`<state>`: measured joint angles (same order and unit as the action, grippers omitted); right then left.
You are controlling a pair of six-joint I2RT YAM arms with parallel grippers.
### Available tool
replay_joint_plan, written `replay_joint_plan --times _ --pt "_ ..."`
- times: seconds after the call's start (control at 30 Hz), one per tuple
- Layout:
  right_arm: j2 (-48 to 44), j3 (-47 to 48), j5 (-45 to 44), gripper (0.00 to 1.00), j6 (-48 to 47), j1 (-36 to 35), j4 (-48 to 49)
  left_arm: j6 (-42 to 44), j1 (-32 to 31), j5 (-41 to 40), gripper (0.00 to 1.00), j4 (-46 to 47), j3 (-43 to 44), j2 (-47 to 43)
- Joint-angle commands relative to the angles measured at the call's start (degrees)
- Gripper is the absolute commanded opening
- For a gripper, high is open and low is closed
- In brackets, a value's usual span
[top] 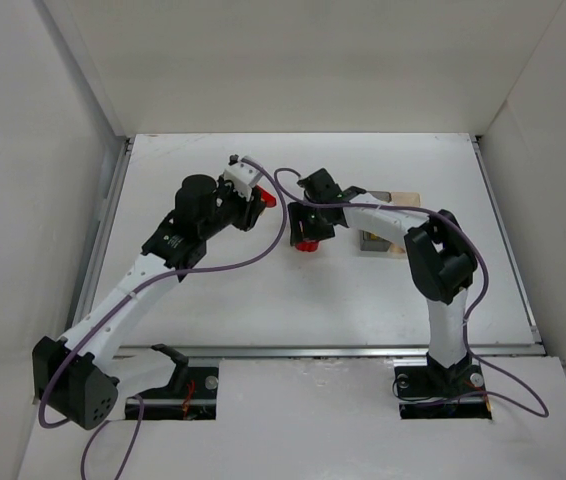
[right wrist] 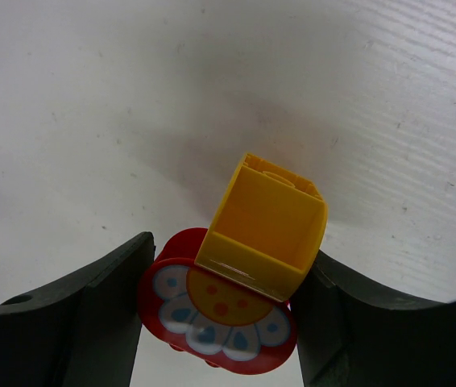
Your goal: Sort the legos into containers by color
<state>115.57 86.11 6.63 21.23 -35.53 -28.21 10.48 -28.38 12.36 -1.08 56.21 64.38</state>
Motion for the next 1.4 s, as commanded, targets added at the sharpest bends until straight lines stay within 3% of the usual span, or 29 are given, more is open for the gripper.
replay_joint_plan --times 0.0,0.07,0.13,0.2,0.3,0.37,0.53,0.7,0.83,0.93,0.97,1.07,1.37 --pt "-0.3 1.7 2.1 0.42 0.1 0.0 -0.1 0.2 0.1 0.7 0.0 3.7 0.0 -1.3" --pt "-0.3 1.7 2.1 0.45 0.1 0.0 -0.1 0.2 0.1 0.7 0.0 3.7 0.5 -0.7" --pt "0.2 1.7 2.1 0.54 -0.4 0.0 -0.1 0.2 0.1 0.7 0.0 3.7 1.0 -0.1" --pt "0.2 2.2 2.1 0.7 -0.4 0.0 -0.6 0.2 0.1 0.7 0.0 3.7 1.7 0.5" --pt "0.2 2.2 1.5 0.82 -0.4 0.0 -1.2 0.2 0.1 1.3 0.0 4.2 2.2 0.5" --pt "-1.7 2.2 1.5 1.0 -0.4 0.0 -1.2 0.2 0.1 1.3 0.0 4.2 2.2 0.5" --pt "-8.2 1.7 1.0 1.0 -1.1 2.1 -3.2 1.3 0.1 1.9 0.0 3.7 3.4 0.5" --pt "-20.9 1.7 3.9 1.0 -4.2 7.4 -5.0 3.8 0.1 8.2 0.0 4.2 2.9 -0.1" --pt "-30.4 -2.1 12.8 1.0 -4.2 10.3 2.7 9.8 0.1 18.4 0.0 4.2 1.6 -0.7" --pt "-34.8 -7.9 26.7 1.0 -1.5 10.3 14.8 15.7 0.1 23.5 0.0 4.2 1.0 -0.7" --pt "-34.8 -8.8 31.9 1.0 -0.5 10.3 17.1 16.2 0.1 24.1 0.0 4.9 1.6 -0.7" --pt "-33.0 -8.4 36.6 1.0 0.1 8.7 19.1 19.6 0.1 28.0 0.0 4.9 2.2 -0.7" --pt "-28.0 -5.9 37.0 1.0 2.5 4.0 20.6 20.9 -0.4 30.4 0.0 7.3 2.2 -3.1"
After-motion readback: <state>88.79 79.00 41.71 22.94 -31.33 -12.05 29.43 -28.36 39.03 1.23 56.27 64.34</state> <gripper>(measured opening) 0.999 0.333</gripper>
